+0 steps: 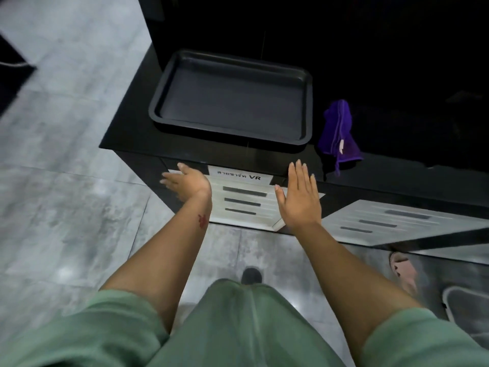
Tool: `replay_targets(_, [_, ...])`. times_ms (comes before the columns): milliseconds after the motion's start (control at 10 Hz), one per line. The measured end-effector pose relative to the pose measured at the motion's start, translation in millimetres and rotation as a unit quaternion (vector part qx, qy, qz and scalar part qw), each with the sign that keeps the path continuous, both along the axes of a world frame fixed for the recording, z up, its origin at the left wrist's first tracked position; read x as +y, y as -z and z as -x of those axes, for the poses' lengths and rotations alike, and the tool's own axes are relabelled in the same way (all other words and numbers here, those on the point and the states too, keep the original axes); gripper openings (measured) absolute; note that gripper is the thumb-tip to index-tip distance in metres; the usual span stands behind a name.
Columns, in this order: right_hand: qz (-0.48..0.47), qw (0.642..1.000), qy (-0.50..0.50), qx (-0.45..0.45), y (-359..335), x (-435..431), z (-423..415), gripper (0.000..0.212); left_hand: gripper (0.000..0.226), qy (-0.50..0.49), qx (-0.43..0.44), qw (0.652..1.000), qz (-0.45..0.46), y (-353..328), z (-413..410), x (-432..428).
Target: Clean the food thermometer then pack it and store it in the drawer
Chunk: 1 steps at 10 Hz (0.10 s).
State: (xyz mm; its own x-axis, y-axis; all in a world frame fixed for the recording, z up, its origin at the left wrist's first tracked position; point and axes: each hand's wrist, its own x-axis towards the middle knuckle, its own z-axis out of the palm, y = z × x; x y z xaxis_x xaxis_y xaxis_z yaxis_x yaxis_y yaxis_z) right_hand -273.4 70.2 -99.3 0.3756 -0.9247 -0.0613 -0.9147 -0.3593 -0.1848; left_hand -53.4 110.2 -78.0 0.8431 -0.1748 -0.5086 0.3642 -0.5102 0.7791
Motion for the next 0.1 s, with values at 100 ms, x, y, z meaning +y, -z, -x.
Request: replay_targets(100, [0.025,0.999,-0.013,-0.015,-18.3,-0.5,-1.3,0.064,0.062,0.128,-0.195,0.972,0.026,-9.5,12.2,13.3])
